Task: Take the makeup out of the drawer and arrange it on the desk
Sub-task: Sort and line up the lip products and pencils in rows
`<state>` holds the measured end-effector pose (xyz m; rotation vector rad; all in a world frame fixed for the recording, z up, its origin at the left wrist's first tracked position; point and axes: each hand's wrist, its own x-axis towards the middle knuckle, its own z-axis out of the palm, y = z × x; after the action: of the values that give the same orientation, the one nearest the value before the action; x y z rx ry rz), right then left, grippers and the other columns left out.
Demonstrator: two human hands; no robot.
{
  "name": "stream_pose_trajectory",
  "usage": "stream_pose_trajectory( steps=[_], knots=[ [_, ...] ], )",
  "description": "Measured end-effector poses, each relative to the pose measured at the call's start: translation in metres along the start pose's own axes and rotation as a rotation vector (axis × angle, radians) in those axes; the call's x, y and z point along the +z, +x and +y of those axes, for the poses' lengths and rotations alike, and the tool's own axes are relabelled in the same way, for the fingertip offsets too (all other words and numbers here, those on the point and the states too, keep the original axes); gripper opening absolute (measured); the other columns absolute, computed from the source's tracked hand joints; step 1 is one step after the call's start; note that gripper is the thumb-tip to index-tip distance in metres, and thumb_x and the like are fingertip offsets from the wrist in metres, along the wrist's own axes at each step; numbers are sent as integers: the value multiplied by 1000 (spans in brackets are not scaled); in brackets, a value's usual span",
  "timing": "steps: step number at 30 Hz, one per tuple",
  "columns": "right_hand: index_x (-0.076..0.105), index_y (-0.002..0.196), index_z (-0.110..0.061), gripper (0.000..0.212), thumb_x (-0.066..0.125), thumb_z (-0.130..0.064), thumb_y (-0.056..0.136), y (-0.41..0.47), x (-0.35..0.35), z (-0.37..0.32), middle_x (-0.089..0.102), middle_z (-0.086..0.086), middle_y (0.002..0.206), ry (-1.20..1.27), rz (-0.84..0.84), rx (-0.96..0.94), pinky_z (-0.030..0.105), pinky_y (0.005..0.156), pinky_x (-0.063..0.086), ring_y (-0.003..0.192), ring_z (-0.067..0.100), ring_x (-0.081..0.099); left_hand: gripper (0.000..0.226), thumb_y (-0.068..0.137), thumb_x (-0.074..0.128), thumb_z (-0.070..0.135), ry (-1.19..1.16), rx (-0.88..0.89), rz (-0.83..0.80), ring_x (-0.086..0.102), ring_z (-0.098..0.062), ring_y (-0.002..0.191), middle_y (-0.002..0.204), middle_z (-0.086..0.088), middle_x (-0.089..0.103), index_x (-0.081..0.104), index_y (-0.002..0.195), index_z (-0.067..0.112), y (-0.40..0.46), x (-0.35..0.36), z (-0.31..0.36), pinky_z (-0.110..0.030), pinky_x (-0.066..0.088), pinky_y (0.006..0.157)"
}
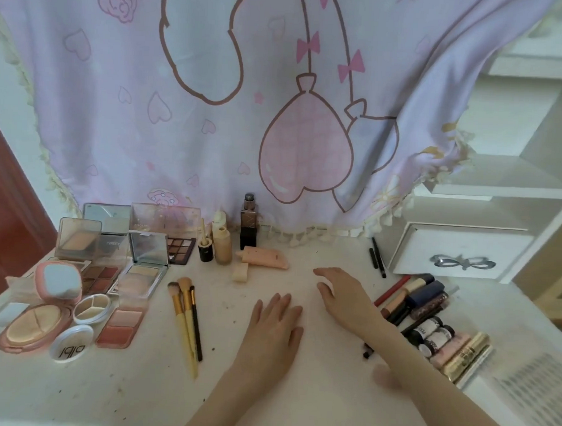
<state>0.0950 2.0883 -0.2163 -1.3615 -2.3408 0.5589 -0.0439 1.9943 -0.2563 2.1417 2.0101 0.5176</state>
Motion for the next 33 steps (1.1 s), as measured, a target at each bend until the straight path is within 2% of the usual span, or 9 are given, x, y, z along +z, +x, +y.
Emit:
stream_pose_trajectory(
  steps=[4,8,15,20,24,27,29,31,33],
  knots=[
    [61,119,-19,28,45,-21,97,-16,-41,32,59,1,118,-213,77,76,29,94,41,109,18,52,47,101,18,31,92,38,-22,0,-13,144,157,2,6,19,147,25,24,12,13,-35,-8,115],
    [60,122,-23,30,44,-18,96,-20,-66,54,53,-1,124,-500,-58,120,33,97,37,116,19,46,47,100,19,31,89,73,-19,2,-12,144,157,3,10,20,147,26,43,18,22,-35,-6,116],
    [60,117,-22,29,47,-17,92,-1,-74,59,54,-2,119,-753,-327,-41,31,92,36,115,17,46,47,99,20,32,50,105,32,4,-9,143,156,5,13,23,146,27,45,20,17,-31,-7,115],
    [57,111,-15,23,43,-9,93,9,-64,62,56,2,110,-873,-334,-175,33,88,41,106,20,50,47,99,20,33,28,112,30,3,-10,144,156,4,12,23,146,27,45,21,16,-32,-7,115],
    [54,112,-14,21,40,-12,96,7,-59,68,58,1,110,-809,-204,-204,29,87,40,103,19,50,47,99,20,34,15,114,24,3,-10,144,156,4,12,23,145,27,46,22,14,-33,-8,115],
    [55,114,-9,24,41,-23,100,3,-60,54,63,6,104,-564,41,-118,35,80,45,97,25,57,45,99,22,33,-10,127,14,4,-10,143,156,5,14,26,144,27,46,22,12,-32,-8,115],
    [60,106,-1,23,49,-18,96,-2,-60,36,66,13,96,-340,252,-194,42,73,51,88,31,62,43,99,26,32,-67,151,36,11,-10,142,153,6,23,32,141,27,46,20,10,-30,-5,115],
    [62,99,3,19,53,-13,91,-8,-60,17,66,13,88,-204,445,-294,37,68,51,78,27,62,37,98,34,28,-246,155,107,29,-10,135,141,7,41,43,134,25,46,17,11,-27,10,115],
    [63,101,0,16,55,-11,91,-13,-56,2,62,6,86,-62,499,-287,25,68,45,74,11,54,29,96,42,24,-503,96,184,43,-10,122,124,10,51,50,124,26,45,12,12,-21,28,103]
  ],
)
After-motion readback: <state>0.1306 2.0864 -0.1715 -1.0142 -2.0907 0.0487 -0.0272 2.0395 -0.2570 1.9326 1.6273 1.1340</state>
